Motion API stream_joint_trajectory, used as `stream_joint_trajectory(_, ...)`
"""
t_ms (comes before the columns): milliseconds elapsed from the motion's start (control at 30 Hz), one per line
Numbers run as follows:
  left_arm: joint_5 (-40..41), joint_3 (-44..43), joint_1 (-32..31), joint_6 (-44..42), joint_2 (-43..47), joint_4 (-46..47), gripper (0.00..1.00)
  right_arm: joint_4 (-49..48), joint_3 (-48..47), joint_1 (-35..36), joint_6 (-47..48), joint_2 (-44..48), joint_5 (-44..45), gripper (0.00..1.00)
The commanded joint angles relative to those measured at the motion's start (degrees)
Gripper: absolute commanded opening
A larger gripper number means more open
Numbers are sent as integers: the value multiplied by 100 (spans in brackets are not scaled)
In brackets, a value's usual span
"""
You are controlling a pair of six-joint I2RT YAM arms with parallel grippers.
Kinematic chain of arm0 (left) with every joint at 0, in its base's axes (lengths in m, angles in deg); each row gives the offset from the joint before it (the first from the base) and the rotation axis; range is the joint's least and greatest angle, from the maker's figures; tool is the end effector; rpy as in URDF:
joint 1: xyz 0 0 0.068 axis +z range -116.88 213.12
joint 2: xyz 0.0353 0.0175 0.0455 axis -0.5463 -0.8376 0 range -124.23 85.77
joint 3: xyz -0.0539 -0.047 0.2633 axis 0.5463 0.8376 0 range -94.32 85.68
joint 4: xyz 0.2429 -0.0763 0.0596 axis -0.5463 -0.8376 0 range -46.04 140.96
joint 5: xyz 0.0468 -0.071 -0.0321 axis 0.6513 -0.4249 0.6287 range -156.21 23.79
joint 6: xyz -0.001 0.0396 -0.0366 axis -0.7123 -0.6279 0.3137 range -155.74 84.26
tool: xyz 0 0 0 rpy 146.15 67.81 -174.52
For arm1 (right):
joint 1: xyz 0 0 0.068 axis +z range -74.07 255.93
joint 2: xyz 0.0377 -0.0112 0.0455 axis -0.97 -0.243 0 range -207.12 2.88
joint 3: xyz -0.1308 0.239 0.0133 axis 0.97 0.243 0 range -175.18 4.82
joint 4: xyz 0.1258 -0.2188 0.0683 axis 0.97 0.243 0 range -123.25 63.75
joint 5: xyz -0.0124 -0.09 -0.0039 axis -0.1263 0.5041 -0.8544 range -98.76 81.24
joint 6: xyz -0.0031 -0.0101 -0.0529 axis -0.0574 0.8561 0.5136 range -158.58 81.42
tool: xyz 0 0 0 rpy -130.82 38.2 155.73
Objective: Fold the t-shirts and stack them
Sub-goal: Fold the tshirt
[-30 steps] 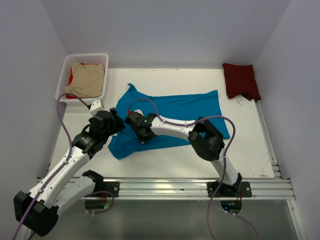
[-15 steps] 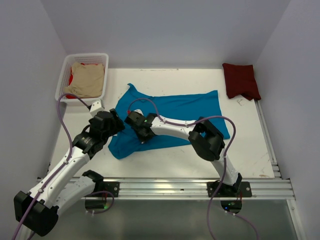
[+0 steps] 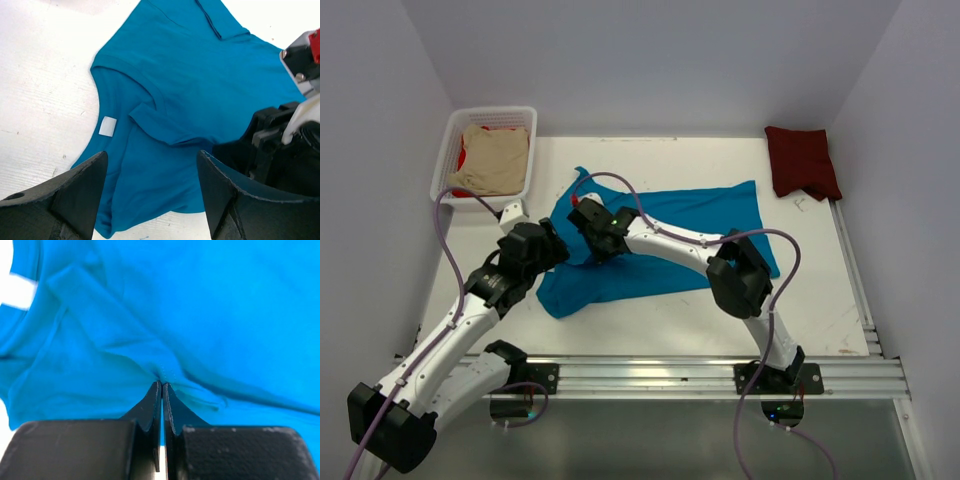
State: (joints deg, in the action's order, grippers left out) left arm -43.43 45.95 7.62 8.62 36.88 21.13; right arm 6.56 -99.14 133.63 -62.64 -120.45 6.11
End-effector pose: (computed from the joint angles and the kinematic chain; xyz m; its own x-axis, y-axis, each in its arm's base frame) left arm 0.1693 -0.0654 0.2654 -0.4936 -0.4788 -0.7261 -0.3076 0.8770 -0.3692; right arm 0.2598 0.3938 0.2162 -0.7234 -0.4070 -0.5577 -0.4948 0.8690 0.0076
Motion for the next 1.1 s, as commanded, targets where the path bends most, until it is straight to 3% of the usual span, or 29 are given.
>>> stream_joint_trajectory(0,68,17,54,-24,81,-50,75,158,-405,-153,138,-217,218,0)
stream_joint_trajectory(900,-160,61,54,-120,-262,170,74,71,-212,-601,-117,-350,700,2)
stream_joint_trajectory(933,-169,61,54,-129,-271,187,74,71,-203,-610,-169,-324,797,26)
stream_joint_trajectory(1000,-222,61,54,-173,-306,266,75,71,-160,-610,-231,-297,1103,56)
stream_joint_trajectory(1033,-239,79,54,-199,-306,319,75,62,-125,-610,-257,-227,1210,81)
stream_joint_trajectory(1067,-266,79,54,-252,-306,371,76,-8,-29,-610,-310,-166,1307,98)
